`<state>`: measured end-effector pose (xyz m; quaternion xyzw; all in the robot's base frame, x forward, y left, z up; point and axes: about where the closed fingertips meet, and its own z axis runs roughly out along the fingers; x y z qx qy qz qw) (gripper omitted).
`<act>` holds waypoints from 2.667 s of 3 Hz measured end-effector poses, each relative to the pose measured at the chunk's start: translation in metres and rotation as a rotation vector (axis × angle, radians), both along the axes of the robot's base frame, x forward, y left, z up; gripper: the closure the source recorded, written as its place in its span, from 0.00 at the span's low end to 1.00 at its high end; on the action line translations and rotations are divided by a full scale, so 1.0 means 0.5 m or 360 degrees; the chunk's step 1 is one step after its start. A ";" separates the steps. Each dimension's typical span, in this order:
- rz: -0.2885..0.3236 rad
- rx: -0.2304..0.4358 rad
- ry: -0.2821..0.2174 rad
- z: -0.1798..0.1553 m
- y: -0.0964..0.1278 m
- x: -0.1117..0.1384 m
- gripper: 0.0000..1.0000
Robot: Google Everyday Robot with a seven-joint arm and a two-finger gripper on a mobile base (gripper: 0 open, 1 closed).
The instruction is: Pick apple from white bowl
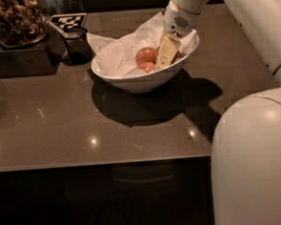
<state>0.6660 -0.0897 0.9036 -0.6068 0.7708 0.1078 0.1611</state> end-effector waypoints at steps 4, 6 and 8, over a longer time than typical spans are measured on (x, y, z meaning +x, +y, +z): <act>-0.0029 0.0083 0.0041 -0.041 0.002 0.021 0.49; -0.0061 0.0082 -0.0085 0.016 -0.012 0.014 0.96; 0.0067 0.0492 -0.0352 0.170 -0.009 -0.043 1.00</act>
Offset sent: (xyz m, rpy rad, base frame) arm -0.0006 -0.0040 -0.0135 0.0429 0.0510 -0.0009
